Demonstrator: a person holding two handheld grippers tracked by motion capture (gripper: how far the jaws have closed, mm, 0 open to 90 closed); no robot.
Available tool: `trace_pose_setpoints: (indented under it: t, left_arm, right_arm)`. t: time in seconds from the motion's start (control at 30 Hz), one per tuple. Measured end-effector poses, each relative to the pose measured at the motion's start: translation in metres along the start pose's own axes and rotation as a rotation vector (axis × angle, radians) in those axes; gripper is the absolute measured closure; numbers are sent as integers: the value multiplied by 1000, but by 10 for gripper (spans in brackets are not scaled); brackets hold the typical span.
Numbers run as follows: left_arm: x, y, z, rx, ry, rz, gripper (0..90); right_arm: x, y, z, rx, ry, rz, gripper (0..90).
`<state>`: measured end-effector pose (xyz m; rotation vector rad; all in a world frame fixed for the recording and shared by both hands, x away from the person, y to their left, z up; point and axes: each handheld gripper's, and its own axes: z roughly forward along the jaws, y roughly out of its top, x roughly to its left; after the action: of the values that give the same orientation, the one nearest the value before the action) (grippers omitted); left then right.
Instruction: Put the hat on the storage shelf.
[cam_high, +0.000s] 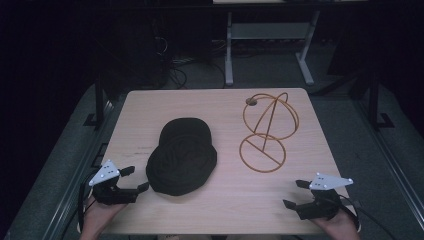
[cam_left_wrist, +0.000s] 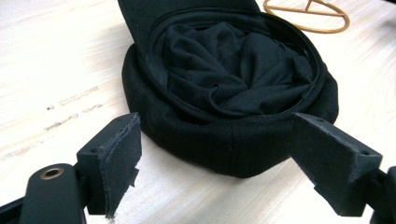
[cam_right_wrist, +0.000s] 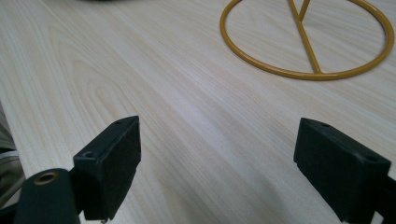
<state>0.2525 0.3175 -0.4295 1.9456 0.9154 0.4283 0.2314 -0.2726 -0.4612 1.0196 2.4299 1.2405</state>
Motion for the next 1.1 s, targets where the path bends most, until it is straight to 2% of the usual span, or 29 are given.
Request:
trace_pose_setpoints:
  t: [0.07,0.17,0.37,0.43,0.57,0.73,0.8,0.87,1.1]
  left_arm:
    - [-1,0,0,-18,-4,5,168]
    - [-1,-1,0,-16,-15,-1,167]
    - [2,-4,-1,-18,-21,-3,167]
    - [4,-5,-2,-21,-29,-15,168]
    - [3,-4,-2,-6,-16,3,168]
    - [4,-4,0,14,-17,0,168]
    - [5,-5,0,20,-16,10,168]
    - [5,-5,0,17,-15,-3,168]
    - [7,-4,-1,23,-10,8,168]
  right_arm:
    - [0,0,0,-5,5,5,146]
    - [1,2,-1,-9,7,8,146]
    - [5,8,0,-10,16,-9,146]
    - [6,11,2,-10,24,-18,146]
    - [10,19,7,4,46,-28,146]
    - [14,33,12,14,69,-62,146]
    - [18,40,14,17,81,-77,146]
    - [20,46,17,23,95,-89,146]
    - [26,69,28,56,145,-130,148]
